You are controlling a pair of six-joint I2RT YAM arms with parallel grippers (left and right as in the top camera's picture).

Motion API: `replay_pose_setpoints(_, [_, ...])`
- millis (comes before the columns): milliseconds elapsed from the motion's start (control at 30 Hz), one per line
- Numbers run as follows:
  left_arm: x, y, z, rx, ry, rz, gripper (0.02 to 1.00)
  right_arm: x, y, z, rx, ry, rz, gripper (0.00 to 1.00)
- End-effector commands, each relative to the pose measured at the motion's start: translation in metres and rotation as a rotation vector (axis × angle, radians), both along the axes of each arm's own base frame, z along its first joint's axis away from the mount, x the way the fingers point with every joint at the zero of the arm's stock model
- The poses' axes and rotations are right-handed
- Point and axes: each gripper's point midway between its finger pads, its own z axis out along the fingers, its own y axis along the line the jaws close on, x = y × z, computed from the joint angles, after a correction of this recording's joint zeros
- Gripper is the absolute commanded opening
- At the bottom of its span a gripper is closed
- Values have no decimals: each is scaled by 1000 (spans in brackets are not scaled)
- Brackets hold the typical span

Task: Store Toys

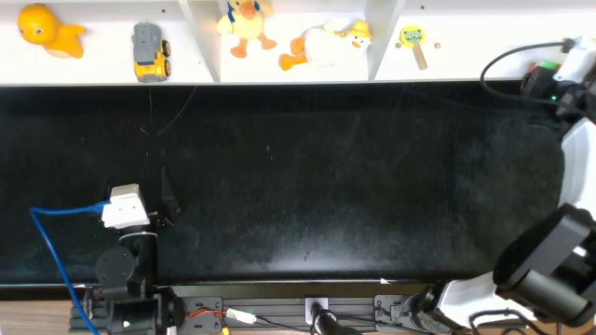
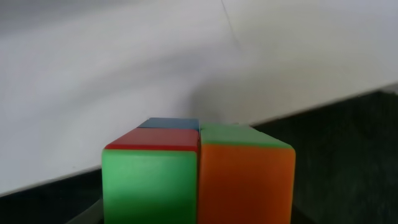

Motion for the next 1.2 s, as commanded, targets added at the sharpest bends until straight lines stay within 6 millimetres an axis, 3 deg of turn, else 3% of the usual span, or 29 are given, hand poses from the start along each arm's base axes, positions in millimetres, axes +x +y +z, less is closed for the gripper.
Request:
replay_pose_setpoints(33, [0,0,1,17,-5,-1,998,9,15,38,-42,-140,121,51])
replay_pose_setpoints(267, [0,0,1,17,-5,-1,998,23,9,27,-120,-283,128,49])
replay_pose_setpoints(533, [0,0,1,17,-5,-1,998,52,19,35,-212,-519,272,49])
replay_pose_setpoints(767, [0,0,1,17,-5,-1,998,74,6,4,-121,-598,205,47])
replay_pose_setpoints(1200, [0,0,1,17,-5,-1,998,90,-1,-18,-164,-656,208,49])
